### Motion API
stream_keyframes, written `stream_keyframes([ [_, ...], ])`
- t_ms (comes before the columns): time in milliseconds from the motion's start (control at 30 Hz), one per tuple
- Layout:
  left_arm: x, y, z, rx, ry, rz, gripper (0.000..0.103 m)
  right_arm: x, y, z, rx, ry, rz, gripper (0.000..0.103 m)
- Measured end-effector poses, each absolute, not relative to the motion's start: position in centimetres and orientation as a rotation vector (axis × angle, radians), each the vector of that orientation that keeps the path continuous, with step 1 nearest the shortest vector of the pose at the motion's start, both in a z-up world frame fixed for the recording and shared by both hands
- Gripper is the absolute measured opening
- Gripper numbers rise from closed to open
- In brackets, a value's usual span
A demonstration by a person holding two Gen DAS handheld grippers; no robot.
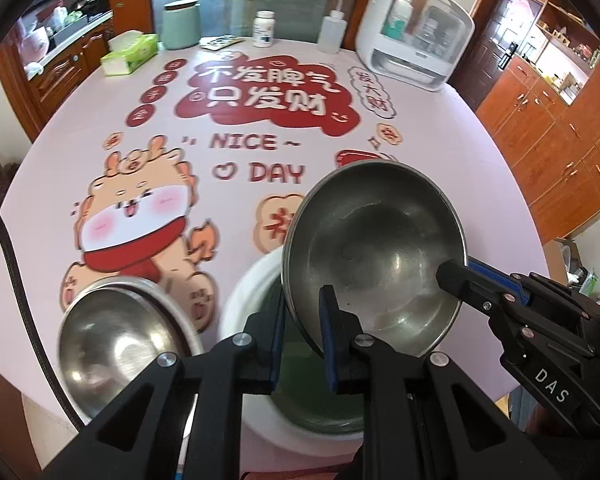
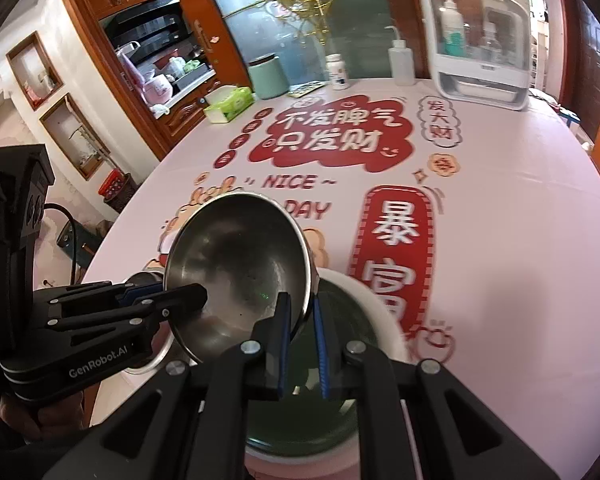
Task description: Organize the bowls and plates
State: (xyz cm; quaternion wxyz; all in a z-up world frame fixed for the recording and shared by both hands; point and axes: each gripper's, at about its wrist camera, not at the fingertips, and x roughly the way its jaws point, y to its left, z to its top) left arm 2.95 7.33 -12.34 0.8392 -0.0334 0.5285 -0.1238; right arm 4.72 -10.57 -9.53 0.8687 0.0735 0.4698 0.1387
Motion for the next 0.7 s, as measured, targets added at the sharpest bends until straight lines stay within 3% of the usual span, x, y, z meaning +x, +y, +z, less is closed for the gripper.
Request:
stream_keyframes([
  [700, 0.8, 20.3, -12.2, -0.027, 1.128, -0.152, 0.015, 4.1, 1.9, -10.9, 0.210, 0.983, 0.401, 0.012],
])
